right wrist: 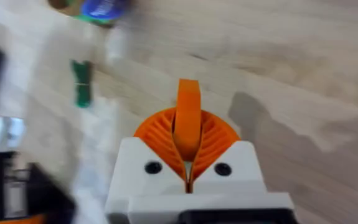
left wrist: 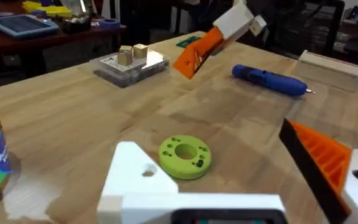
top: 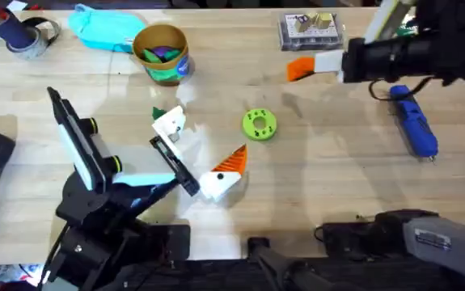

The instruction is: Pick up the gripper from the table and insert it into the empty holder that is missing its gripper. Then pick up a screw, insert it into the mounting hole, and use the screwdriver to tighten it. Finally, clean up the table by picking up the vegetable and placing it into the bucket.

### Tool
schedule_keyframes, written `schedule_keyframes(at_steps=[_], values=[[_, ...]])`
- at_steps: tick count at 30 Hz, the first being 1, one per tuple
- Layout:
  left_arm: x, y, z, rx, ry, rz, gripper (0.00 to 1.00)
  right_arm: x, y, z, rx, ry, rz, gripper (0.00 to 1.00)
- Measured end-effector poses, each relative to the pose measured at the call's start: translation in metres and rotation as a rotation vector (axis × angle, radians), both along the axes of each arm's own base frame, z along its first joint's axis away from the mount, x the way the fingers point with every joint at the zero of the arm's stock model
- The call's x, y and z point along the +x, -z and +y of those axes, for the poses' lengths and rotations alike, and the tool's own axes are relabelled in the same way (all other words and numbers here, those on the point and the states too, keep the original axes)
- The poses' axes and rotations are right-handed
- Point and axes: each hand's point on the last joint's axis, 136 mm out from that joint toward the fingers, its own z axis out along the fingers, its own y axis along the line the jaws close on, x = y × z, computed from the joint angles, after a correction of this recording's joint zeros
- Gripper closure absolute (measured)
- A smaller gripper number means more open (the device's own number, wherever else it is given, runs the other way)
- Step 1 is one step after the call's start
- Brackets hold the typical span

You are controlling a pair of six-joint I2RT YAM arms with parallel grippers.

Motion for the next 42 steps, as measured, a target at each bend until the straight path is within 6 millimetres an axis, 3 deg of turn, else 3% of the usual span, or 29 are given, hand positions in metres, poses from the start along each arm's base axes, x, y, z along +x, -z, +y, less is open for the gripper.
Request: schedule_keyframes(at_steps=[8, 13, 22, 28, 33, 42], values=[[0.0, 0.0, 0.0, 0.0, 0.0, 0.0, 0.009, -0.016, 0.018, 0.072, 0.32, -0.121, 0.299, 0.99], [0.0, 0.0, 0.0, 0.0, 0.0, 0.0, 0.009, -0.039, 0.011, 0.121, 0.461, -0.302, 0.39, 0.99], [0.0, 0.0, 0.0, 0.0, 0.0, 0.0, 0.009, -0.084, 0.008, 0.176, 0.57, -0.533, 0.546, 0.99], [0.001, 0.0, 0.001, 0.0, -0.005, 0.0, 0.009, -0.098, -0.004, 0.196, 0.632, -0.657, 0.554, 0.99], [0.001, -0.001, 0.001, -0.001, -0.011, -0.003, 0.009, -0.098, -0.013, 0.199, 0.661, -0.675, 0.559, 0.99], [0.001, 0.0, 0.001, -0.001, -0.011, -0.002, 0.009, -0.095, -0.011, 0.2, 0.658, -0.628, 0.608, 0.99]])
